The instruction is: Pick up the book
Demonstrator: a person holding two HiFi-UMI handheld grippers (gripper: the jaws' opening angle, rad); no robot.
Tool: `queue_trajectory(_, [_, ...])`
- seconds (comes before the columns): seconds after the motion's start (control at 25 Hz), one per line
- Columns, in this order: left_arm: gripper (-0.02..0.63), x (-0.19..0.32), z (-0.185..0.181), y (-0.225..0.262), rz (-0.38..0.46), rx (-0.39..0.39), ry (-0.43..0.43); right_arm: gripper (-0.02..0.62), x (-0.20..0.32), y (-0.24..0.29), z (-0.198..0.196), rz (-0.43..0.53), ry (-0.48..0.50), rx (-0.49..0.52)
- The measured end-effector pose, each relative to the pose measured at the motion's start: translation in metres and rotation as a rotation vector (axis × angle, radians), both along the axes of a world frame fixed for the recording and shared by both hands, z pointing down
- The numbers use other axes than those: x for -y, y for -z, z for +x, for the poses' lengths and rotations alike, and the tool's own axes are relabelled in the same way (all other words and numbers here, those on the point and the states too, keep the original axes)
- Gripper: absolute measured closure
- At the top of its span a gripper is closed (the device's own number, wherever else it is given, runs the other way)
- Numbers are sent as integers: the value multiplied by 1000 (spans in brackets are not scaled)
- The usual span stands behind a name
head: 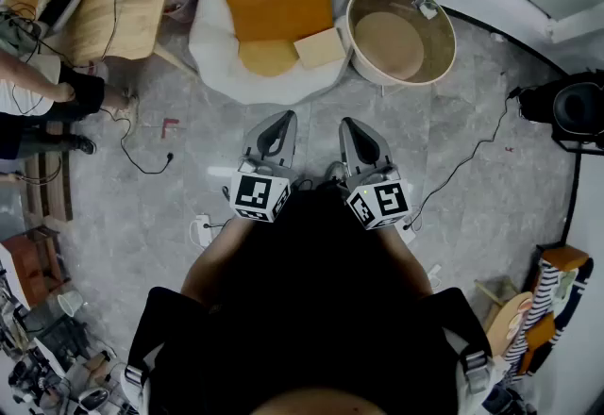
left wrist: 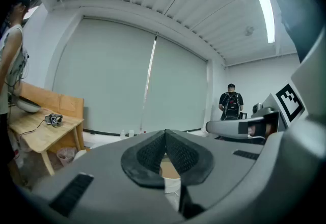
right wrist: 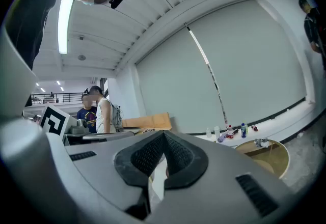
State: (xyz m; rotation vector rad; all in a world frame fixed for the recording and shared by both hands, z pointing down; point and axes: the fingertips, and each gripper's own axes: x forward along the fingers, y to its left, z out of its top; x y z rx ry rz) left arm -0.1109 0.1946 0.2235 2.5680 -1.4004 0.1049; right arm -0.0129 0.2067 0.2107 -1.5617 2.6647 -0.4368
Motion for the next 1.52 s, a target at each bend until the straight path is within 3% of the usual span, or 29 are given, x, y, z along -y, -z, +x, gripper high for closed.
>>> queue_trajectory(0.68, [598, -10, 14, -8, -31, 14, 15, 594, -13, -7, 14, -29, 26, 47])
queue_trajectory(0.96, [598, -15, 42, -5, -4, 13, 53, 594, -17, -14, 41, -50, 55, 56])
queue_trajectory(1.52, [598, -5, 90, -11, -48, 19, 174, 594, -6, -29, 101, -52, 150, 21])
